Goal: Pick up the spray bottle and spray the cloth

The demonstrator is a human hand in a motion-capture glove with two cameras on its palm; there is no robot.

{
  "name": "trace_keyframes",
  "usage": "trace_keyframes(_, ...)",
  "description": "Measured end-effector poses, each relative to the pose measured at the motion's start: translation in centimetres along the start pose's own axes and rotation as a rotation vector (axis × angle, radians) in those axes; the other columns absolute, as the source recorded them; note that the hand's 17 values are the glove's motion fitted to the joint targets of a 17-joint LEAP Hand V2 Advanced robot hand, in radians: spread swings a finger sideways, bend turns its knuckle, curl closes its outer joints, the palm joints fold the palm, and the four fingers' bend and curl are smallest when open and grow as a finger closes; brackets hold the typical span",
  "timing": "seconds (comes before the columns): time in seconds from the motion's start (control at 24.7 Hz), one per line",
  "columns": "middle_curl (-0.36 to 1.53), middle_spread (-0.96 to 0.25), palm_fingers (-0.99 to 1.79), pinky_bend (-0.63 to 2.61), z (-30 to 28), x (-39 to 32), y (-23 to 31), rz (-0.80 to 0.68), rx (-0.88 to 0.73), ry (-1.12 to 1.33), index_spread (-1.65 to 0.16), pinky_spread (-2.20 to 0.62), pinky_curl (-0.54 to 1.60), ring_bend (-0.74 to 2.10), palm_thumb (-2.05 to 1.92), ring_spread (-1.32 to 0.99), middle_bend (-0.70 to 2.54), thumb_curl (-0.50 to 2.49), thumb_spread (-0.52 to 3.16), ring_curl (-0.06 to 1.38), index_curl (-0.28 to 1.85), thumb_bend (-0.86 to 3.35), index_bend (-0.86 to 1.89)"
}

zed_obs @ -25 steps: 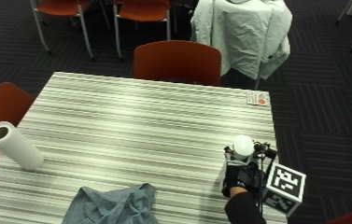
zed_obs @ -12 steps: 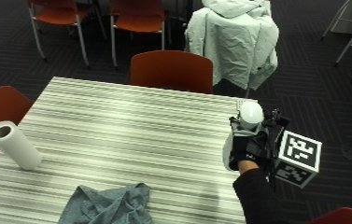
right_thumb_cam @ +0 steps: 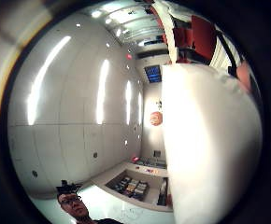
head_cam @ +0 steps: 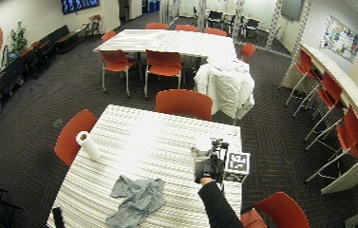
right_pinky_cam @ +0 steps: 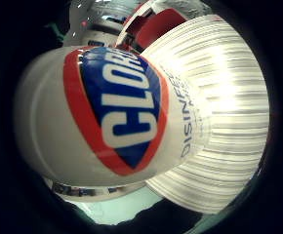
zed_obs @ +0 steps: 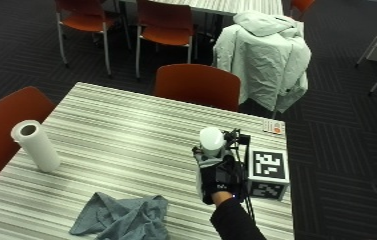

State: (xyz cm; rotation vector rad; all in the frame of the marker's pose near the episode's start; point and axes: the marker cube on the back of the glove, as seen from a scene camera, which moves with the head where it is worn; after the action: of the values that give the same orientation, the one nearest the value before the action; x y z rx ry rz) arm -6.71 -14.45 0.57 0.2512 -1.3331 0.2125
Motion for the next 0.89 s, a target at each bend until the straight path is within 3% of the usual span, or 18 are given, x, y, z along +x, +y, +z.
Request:
trace_keyframes(0.44, 0.53, -0.03, 0.81, 0.13, 7.0, -0.7, 4.0, 0.010, -0.287, 0.037, -0.19, 0.04, 0.21, 0.46, 1.24, -0.11, 0.48, 0.75, 0.49, 0.46, 0.55, 0.01, 0.38)
trace_keyframes(0.89, 0.54, -0.03, 0.83, 0.13, 8.1, 0.1, 4.5, 0.076, -0.345, 0.085, -0.18, 0.04, 0.22, 0.44, 1.24, -0.10, 0.46, 0.76, 0.47, 0.47, 0.55, -0.01, 0.35)
